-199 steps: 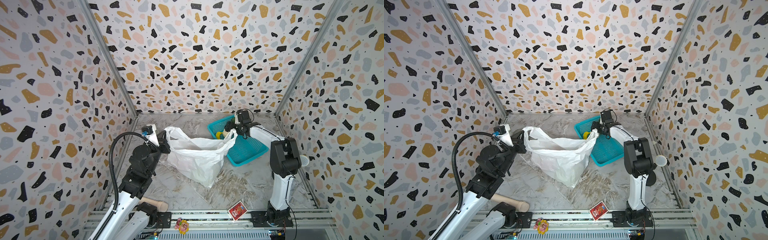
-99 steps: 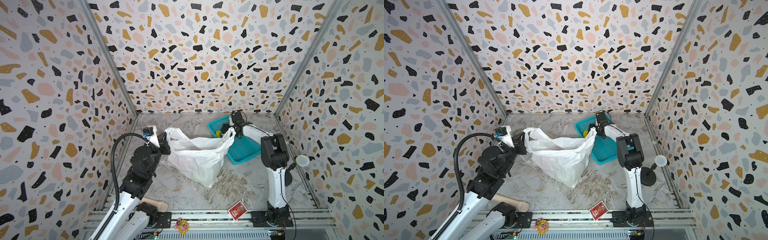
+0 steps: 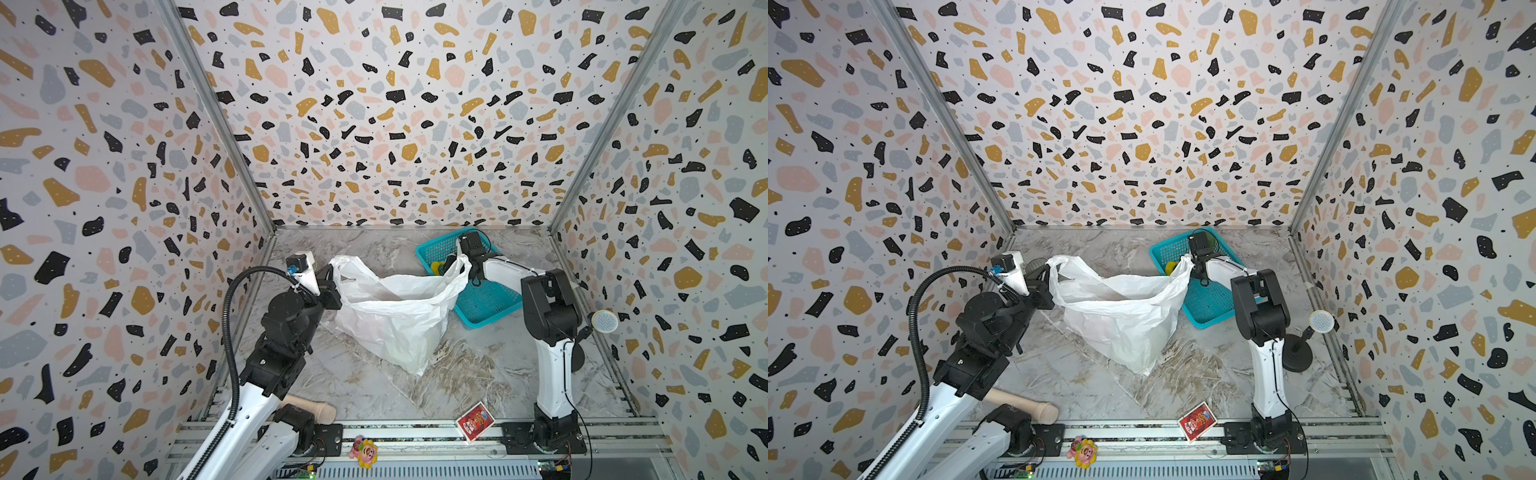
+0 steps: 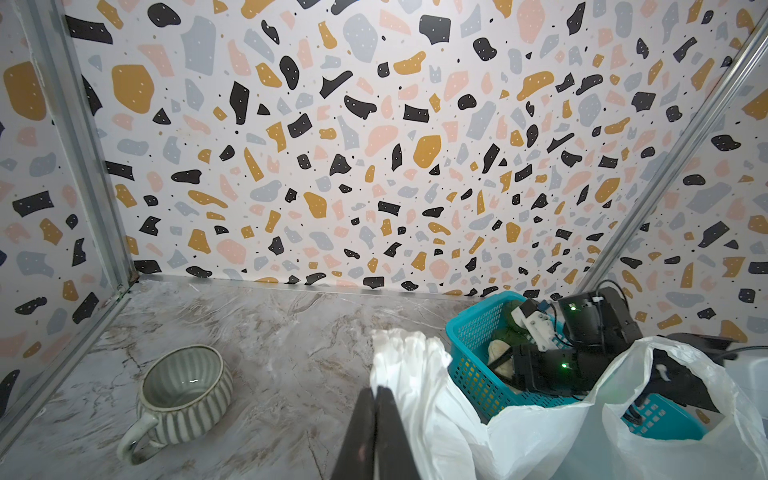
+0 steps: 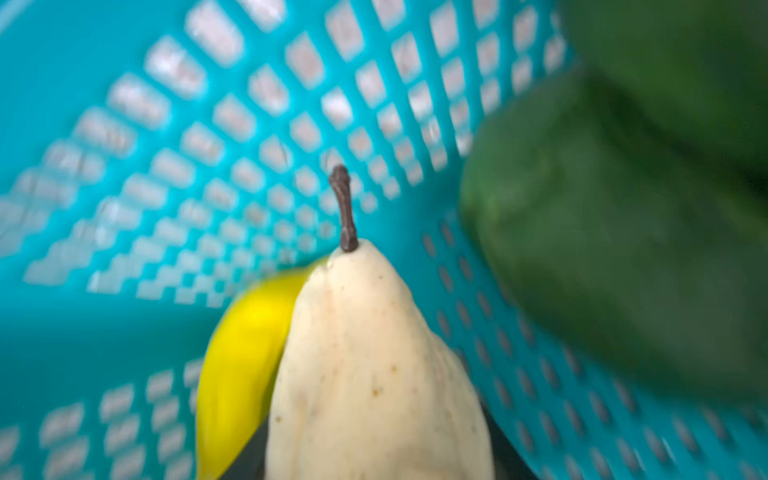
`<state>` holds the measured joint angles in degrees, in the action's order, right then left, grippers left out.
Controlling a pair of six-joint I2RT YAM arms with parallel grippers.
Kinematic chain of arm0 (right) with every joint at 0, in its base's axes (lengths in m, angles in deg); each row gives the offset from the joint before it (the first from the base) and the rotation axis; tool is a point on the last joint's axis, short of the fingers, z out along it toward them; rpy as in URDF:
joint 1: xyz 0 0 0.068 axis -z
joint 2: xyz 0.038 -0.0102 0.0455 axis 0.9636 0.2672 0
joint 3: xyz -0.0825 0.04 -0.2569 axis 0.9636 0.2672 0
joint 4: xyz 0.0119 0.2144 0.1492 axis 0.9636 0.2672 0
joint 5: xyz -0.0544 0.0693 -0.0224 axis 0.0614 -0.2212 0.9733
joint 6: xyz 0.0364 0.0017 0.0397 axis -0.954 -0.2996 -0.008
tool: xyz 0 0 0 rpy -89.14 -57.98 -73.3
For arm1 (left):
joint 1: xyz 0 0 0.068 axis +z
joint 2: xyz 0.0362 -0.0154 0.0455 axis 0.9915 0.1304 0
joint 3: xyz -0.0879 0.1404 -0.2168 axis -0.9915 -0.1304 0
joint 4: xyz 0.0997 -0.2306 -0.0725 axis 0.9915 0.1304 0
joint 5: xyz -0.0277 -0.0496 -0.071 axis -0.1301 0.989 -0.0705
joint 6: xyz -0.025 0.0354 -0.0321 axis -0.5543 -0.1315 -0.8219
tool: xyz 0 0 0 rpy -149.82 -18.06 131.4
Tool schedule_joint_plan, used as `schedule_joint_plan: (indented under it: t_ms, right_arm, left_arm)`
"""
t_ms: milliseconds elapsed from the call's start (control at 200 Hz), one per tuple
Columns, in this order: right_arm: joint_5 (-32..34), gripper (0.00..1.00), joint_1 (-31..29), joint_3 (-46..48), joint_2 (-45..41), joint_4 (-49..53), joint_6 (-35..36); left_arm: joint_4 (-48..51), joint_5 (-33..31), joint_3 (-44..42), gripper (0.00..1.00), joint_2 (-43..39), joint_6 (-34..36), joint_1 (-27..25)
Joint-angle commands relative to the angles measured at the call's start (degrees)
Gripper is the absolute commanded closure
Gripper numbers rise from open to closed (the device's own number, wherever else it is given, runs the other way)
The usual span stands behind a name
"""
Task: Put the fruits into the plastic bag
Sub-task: 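Grasp the pale pear in the basket with the right gripper and lift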
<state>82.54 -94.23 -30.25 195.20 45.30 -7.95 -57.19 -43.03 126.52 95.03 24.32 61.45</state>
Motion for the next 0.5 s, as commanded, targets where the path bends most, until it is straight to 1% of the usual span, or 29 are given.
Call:
schedule_joint_plan:
  t_ms: [0,60,145,260,385,496]
  right_arm:
    - [-1.6,0.64,0.5,6.2,-15.5,-6.9,0.4]
    - [-3.5,0.65,1.0,9.9,-21.9,-8.4,0.7]
    - [-7.4,0.65,0.8,13.7,-30.8,-11.2,3.4]
    - [-12.4,0.63,-0.6,15.6,-39.6,-13.6,7.3]
    - [-16.9,0.61,-4.4,14.8,-44.1,-14.6,12.0]
    - [-21.2,0.6,-9.1,12.9,-42.9,-13.2,15.4]
  left_arm:
    - [-2.1,0.3,0.4,1.0,-1.1,0.7,-0.3]
    - [-2.1,1.1,0.7,1.0,-1.3,0.7,-0.2]
    - [-2.1,2.0,1.4,1.0,-1.5,0.6,-0.3]
    - [-2.3,2.7,2.1,1.0,-1.9,-0.2,-0.3]
    - [-2.4,3.6,2.9,1.0,-1.7,-1.3,-0.3]
    - [-2.1,4.1,3.3,1.0,-1.3,-1.5,-0.3]
